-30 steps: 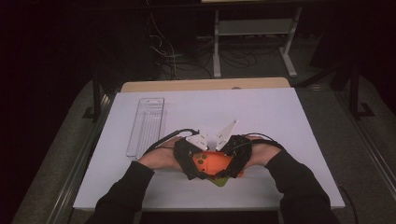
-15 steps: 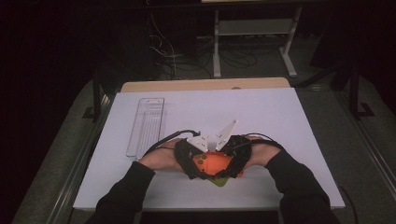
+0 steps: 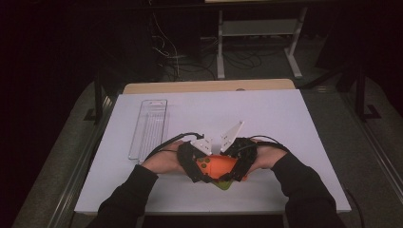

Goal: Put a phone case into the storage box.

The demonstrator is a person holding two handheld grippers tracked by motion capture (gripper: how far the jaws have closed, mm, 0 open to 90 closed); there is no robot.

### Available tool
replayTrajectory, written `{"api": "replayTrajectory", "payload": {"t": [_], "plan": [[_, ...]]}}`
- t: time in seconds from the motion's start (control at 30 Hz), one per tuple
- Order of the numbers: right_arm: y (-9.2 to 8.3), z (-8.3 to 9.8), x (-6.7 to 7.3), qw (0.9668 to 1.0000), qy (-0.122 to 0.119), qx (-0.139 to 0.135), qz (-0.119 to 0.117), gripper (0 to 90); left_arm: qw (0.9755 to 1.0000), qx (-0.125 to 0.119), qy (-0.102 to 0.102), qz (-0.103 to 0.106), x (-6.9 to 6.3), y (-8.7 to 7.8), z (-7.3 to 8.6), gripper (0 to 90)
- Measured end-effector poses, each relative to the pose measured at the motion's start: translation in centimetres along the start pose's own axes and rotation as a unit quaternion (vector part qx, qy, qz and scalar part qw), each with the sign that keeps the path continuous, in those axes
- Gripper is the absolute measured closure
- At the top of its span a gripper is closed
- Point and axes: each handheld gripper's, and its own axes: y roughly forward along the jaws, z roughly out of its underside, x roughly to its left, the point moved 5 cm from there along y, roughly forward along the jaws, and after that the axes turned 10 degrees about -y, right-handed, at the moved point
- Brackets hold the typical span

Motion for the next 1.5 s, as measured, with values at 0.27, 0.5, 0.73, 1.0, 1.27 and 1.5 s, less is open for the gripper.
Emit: {"api": "replayTrajectory", "payload": {"t": [0.27, 0.5, 0.73, 1.0, 1.27, 1.5], "plan": [[-1.9, 1.0, -1.3, 0.9973, 0.051, -0.032, 0.041, 1.1, 0.9993, -0.007, -0.031, -0.017, 0.3, -0.1, 0.1, 15.7], [-3.7, 2.5, -2.3, 0.9888, 0.113, -0.050, 0.084, 0.7, 0.9961, -0.022, -0.074, -0.043, 0.9, -0.7, 0.3, 15.7], [-4.6, 3.9, -2.3, 0.9707, 0.199, -0.060, 0.121, 1.0, 0.9934, -0.028, -0.093, -0.061, 1.0, -1.1, 0.5, 15.8], [-5.3, 5.5, -2.2, 0.9502, 0.243, -0.079, 0.179, 1.0, 0.9853, -0.039, -0.141, -0.088, 1.8, -2.1, 0.9, 15.8], [-5.3, 7.0, -2.0, 0.9251, 0.282, -0.083, 0.241, 1.0, 0.9762, -0.063, -0.176, -0.110, 2.5, -3.0, 0.9, 15.8], [-4.0, 8.4, -1.2, 0.9018, 0.314, -0.081, 0.286, 1.0, 0.9710, -0.064, -0.191, -0.129, 2.8, -3.6, 1.0, 15.8]]}}
